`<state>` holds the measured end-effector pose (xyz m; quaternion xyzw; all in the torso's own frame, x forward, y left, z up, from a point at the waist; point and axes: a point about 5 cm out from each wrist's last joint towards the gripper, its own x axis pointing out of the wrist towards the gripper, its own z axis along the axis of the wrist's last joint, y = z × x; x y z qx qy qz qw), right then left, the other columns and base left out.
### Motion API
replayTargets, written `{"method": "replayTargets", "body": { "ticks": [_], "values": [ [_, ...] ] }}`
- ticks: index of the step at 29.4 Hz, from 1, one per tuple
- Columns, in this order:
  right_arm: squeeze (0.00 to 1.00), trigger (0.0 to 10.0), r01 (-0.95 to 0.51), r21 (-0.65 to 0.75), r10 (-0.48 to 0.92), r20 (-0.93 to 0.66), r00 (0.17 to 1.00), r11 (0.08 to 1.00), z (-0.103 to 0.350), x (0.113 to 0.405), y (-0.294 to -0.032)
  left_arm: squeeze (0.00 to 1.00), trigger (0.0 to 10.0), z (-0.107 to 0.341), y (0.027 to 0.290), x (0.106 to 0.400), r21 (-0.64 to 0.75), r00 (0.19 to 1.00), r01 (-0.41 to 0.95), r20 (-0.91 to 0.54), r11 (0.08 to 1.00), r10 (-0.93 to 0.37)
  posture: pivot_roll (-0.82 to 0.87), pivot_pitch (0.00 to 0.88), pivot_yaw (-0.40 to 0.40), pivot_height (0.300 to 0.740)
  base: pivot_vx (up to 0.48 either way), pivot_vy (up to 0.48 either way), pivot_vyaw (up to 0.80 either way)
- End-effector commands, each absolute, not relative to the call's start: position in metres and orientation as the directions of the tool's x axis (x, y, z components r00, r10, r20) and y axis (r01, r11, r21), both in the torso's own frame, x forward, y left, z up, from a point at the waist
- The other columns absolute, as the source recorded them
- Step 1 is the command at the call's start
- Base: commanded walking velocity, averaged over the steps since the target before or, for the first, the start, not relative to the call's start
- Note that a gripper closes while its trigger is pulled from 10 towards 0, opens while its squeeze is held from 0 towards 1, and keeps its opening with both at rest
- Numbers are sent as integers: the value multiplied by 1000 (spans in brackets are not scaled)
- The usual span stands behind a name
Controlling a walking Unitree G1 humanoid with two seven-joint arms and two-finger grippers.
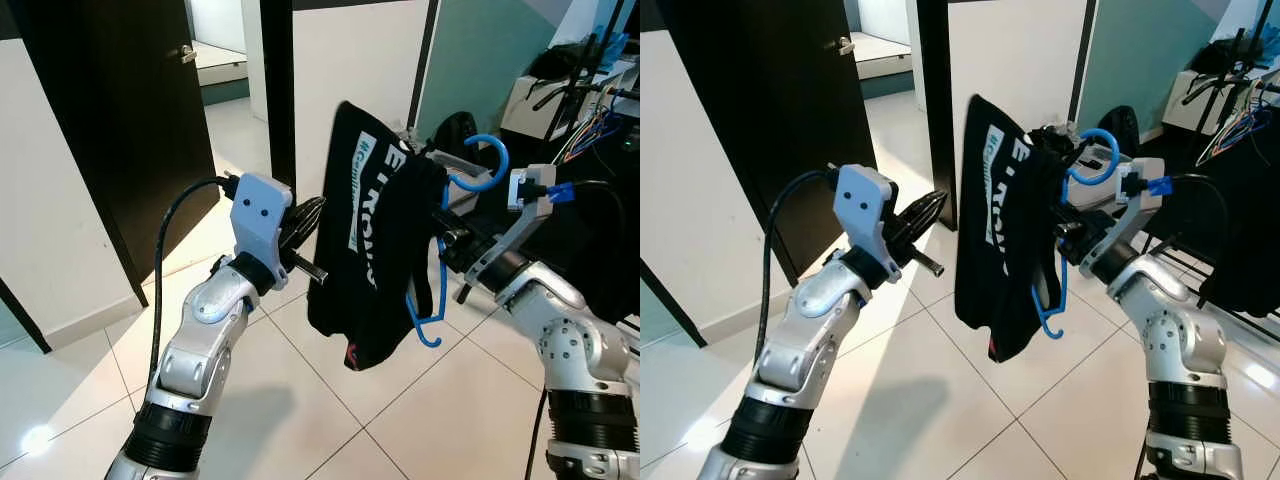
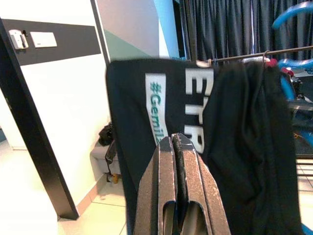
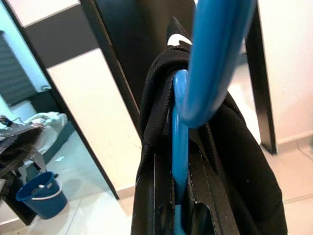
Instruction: Hang hanger
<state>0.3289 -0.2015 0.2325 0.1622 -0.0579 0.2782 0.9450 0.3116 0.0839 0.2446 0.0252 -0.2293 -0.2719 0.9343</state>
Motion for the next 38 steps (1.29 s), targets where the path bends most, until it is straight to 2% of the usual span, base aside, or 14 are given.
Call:
{"method": "replayTargets", "body": {
  "ticks": [1, 2, 3, 4, 5, 6, 15, 19, 29, 30, 38],
  "values": [
    [0, 10000, -555, 247, 506, 237, 829, 794, 241, 330, -200, 0, 0, 243, 86, 312, 171, 745, 505, 408, 846, -528, -21, 0, -17, 740, 0, 0, 0],
    [0, 10000, -572, 245, 522, 241, 818, 783, 241, 329, -197, 0, 1490, 243, 84, 311, 168, 738, 519, 407, 838, -539, -22, 0, -16, 740, 0, 0, 0],
    [0, 10000, -572, 245, 522, 241, 818, 783, 241, 329, -197, 0, 1490, 243, 84, 311, 168, 738, 519, 407, 838, -539, -22, 0, -16, 740, 0, 0, 0],
    [0, 10000, -592, 238, 541, 249, 804, 770, 242, 327, -194, 16, 10000, 242, 80, 308, 169, 721, 543, 407, 822, -560, -22, 0, -16, 740, 0, 0, 0],
    [0, 10000, -604, 233, 552, 254, 794, 762, 243, 326, -191, 16, 10000, 242, 78, 307, 170, 709, 559, 408, 811, -575, -22, 0, -16, 740, 0, 0, 0],
    [0, 10000, -613, 233, 559, 260, 787, 754, 244, 325, -189, 1000, 10000, 241, 75, 305, 171, 700, 575, 404, 800, -589, -24, 0, -13, 740, 0, 0, 0],
    [0, 10000, -683, 223, 616, 304, 727, 696, 252, 318, -177, 1000, 10000, 223, 62, 301, 229, 695, 599, 327, 767, -640, -26, 0, -12, 740, 0, 0, 0],
    [0, 10000, -721, 210, 655, 308, 690, 661, 252, 313, -171, 1000, 10000, 224, 66, 305, 238, 717, 561, 338, 793, -609, -30, 0, -10, 740, 0, 0, 0],
    [0, 10000, -739, 206, 681, 293, 672, 641, 248, 311, -165, 1000, 10000, 234, 73, 309, 229, 741, 505, 380, 832, -554, -29, 0, -12, 740, 0, 0, 0],
    [0, 10000, -745, 208, 686, 294, 666, 634, 247, 310, -162, 0, 10000, 234, 73, 310, 227, 744, 500, 381, 836, -549, -29, 0, -14, 740, 0, 0, 0],
    [0, 10000, -779, 212, 718, 302, 627, 591, 248, 306, -152, 0, 10000, 230, 69, 309, 221, 747, 511, 365, 831, -556, -32, 0, -14, 740, 0, 0, 0]
  ]
}}
